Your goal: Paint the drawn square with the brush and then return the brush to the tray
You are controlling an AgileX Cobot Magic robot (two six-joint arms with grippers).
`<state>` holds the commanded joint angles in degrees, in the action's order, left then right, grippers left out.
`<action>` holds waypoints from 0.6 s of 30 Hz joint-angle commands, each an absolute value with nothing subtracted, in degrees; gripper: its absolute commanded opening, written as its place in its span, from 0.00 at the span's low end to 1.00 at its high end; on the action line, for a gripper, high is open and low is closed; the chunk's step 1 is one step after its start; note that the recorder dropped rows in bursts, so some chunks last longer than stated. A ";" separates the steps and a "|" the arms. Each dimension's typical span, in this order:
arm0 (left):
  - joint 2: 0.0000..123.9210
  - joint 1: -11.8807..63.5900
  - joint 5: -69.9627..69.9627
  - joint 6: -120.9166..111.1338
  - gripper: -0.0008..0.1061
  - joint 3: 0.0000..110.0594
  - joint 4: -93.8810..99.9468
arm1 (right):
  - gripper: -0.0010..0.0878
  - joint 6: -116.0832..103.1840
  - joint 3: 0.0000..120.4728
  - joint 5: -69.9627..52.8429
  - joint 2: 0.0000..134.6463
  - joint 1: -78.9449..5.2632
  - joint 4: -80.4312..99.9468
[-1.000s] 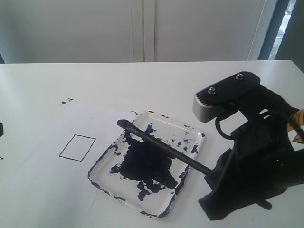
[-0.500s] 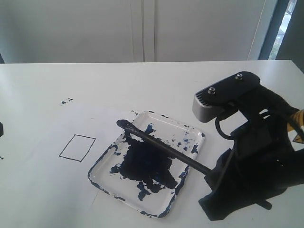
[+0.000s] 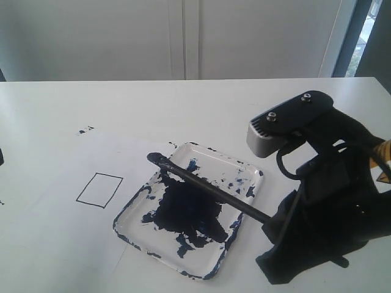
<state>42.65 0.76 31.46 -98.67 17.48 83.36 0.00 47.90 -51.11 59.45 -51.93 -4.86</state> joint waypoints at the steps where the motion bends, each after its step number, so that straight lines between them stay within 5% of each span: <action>1: 42.65 0.76 31.46 -98.67 0.01 17.48 80.78 | 0.01 0.00 47.90 -51.11 59.45 -51.93 -4.86; 8: 42.65 0.76 29.91 -98.67 0.01 17.37 57.78 | 0.01 0.00 47.90 -51.25 59.45 -51.93 -4.86; 18: 42.65 0.76 30.42 -98.67 0.01 17.23 59.63 | 0.01 0.00 47.90 -51.59 59.45 -51.93 -4.86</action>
<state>42.65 0.76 30.42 -98.67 17.23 59.63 0.00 47.90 -51.59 59.45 -51.93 -4.86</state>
